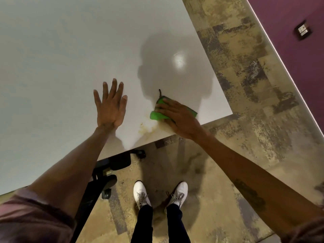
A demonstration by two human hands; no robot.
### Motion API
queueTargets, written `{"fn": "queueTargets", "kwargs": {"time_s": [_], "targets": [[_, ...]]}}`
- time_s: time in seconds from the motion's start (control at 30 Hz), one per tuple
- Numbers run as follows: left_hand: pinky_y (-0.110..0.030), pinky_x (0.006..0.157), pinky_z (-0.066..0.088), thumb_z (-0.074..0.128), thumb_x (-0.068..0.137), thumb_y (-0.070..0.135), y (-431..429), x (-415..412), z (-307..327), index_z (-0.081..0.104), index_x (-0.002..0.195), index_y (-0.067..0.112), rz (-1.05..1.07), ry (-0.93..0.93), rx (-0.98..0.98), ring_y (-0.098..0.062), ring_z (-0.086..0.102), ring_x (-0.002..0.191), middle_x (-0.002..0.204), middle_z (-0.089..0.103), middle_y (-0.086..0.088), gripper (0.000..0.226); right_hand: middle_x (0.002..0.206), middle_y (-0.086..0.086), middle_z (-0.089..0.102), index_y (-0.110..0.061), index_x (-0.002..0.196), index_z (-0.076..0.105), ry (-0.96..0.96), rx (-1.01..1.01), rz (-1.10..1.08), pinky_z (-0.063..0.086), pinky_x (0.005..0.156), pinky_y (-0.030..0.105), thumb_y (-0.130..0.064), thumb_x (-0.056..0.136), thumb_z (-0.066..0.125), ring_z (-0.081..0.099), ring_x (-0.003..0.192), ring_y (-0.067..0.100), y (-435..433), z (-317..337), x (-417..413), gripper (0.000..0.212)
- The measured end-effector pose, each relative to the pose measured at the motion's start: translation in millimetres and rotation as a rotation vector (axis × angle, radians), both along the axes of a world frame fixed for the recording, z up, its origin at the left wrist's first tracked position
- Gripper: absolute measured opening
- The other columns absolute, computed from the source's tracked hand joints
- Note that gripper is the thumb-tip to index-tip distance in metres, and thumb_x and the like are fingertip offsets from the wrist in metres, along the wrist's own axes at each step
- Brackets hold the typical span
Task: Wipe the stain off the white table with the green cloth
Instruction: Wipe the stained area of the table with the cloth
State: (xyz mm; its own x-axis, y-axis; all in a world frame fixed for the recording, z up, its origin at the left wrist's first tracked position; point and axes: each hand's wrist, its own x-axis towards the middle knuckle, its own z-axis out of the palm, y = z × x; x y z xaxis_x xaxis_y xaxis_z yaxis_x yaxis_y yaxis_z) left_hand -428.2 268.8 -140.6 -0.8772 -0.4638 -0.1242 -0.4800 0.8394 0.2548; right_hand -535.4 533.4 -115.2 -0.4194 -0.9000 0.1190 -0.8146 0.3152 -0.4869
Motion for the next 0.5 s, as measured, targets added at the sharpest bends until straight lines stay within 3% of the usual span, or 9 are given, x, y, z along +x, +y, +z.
{"fn": "queueTargets", "kwargs": {"time_s": [0.13, 0.27, 0.4, 0.5], "targets": [[-0.057, 0.128, 0.002, 0.003, 0.107, 0.046, -5.6, 39.9, 5.6, 0.012, 0.163, 0.027, -0.117, -0.024, -0.002, -0.025, -0.001, 0.160, 0.172, 0.006, 0.002, 0.060, 0.147, -0.002, 0.053, -0.020, 0.138, 0.057, 0.057, 0.022, -0.056, 0.033, 0.119, 0.047, -0.023, 0.100, 0.055, 0.036, 0.147, 0.019, 36.4, -1.9, -5.8, 0.039], [-0.060, 0.127, 0.000, 0.002, 0.107, 0.045, -8.8, 57.8, 4.2, 0.008, 0.164, 0.029, -0.062, -0.051, -0.058, -0.025, -0.003, 0.160, 0.173, 0.003, 0.004, 0.059, 0.146, 0.003, 0.054, -0.015, 0.136, 0.060, 0.079, -0.047, -0.250, 0.032, 0.120, 0.047, -0.021, 0.100, 0.052, 0.038, 0.146, 0.023, 33.9, -7.7, -20.3, 0.036], [-0.064, 0.125, -0.003, 0.004, 0.108, 0.046, -7.3, 53.2, 1.2, 0.007, 0.163, 0.030, -0.016, -0.045, -0.070, -0.027, -0.003, 0.160, 0.173, 0.003, 0.005, 0.057, 0.151, 0.000, 0.049, -0.016, 0.138, 0.057, -0.067, -0.002, -0.493, 0.027, 0.123, 0.046, -0.024, 0.102, 0.050, 0.032, 0.148, 0.023, -7.4, -6.5, -34.6, 0.038], [-0.065, 0.125, -0.001, 0.003, 0.108, 0.046, -7.8, 54.4, 0.7, 0.009, 0.163, 0.030, -0.012, -0.030, -0.058, -0.027, -0.002, 0.160, 0.172, 0.004, 0.006, 0.058, 0.153, -0.003, 0.046, -0.019, 0.140, 0.054, -0.130, 0.021, -0.501, 0.028, 0.122, 0.045, -0.028, 0.102, 0.047, 0.029, 0.148, 0.021, -41.5, -2.9, -36.7, 0.039]]}}
